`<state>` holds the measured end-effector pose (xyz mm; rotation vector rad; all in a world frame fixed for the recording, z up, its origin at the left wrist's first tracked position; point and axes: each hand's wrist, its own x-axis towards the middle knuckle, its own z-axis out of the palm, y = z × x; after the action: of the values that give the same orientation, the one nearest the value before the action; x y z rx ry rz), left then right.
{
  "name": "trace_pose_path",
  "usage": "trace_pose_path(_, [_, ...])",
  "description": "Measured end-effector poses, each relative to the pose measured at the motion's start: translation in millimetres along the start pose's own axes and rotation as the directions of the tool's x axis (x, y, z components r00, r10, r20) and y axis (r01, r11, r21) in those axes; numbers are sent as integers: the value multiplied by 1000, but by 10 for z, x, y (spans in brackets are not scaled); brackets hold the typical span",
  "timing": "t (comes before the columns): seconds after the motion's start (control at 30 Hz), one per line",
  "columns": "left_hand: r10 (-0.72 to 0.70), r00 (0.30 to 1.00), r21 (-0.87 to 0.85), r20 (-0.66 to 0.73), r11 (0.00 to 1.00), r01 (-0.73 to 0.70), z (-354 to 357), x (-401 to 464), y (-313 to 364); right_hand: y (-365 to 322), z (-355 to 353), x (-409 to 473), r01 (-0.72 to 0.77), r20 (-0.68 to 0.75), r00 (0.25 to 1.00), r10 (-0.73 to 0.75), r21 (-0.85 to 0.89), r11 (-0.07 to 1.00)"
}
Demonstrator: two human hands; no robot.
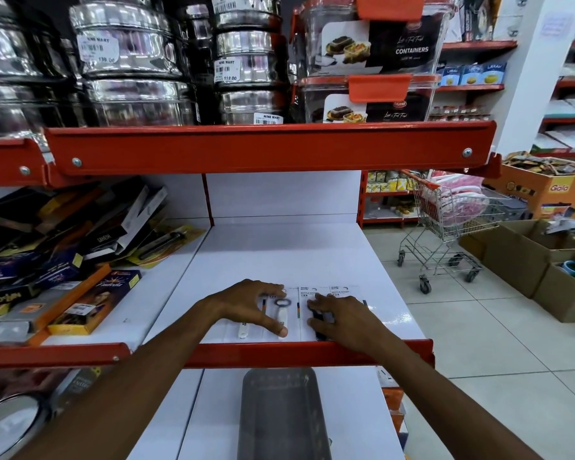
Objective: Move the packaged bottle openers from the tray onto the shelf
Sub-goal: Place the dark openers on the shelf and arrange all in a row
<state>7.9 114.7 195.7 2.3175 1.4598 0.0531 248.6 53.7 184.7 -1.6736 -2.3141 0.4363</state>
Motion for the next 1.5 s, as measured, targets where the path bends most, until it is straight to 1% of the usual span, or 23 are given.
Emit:
trace_pose_path(0.33, [9,1000,-10,-2,1000,-9,17,-19,-19,-12,7,6,11,-6,1000,-11,-41,999])
trace_pose_path(0.47, [-25,999,-54,-25,998,23,-96,-139,-123,-9,7,-18,16,-25,1000,-18,-44,999])
trace_pose_path(0.53, [-49,999,-25,-8,998,49,-204,-245,-234,-9,7,-23,23,-26,999,-24,-50,999])
trace_pose_path(0.67, [-116,989,132,91,986,103,-319,-426,-374,-14,9,-13,23,-18,1000,-24,-52,998])
trace_pose_path(0.97, [-78,993,88,83,994,71,-258,-410,-248,-19,21,-13,33,-17,999,-34,-61,998])
trace_pose_path(1.2, [-83,993,73,85,994,77,-249,-412,-285,6,56,-11,44,-53,998,-46,-48,998])
trace_pose_path(1.33, [-88,994,69,69,994,83,-252,-444,-274,66,123,-16,-40,-162,986,40,4,999])
trace_pose_path(1.43, [-89,993,74,74,994,84,-275,-475,-277,65,132,-29,-111,-175,979,105,-21,994])
trace_pose_path(1.5, [-88,993,66,74,994,83,-288,-482,-307,54,125,-39,-135,-171,976,132,-9,991])
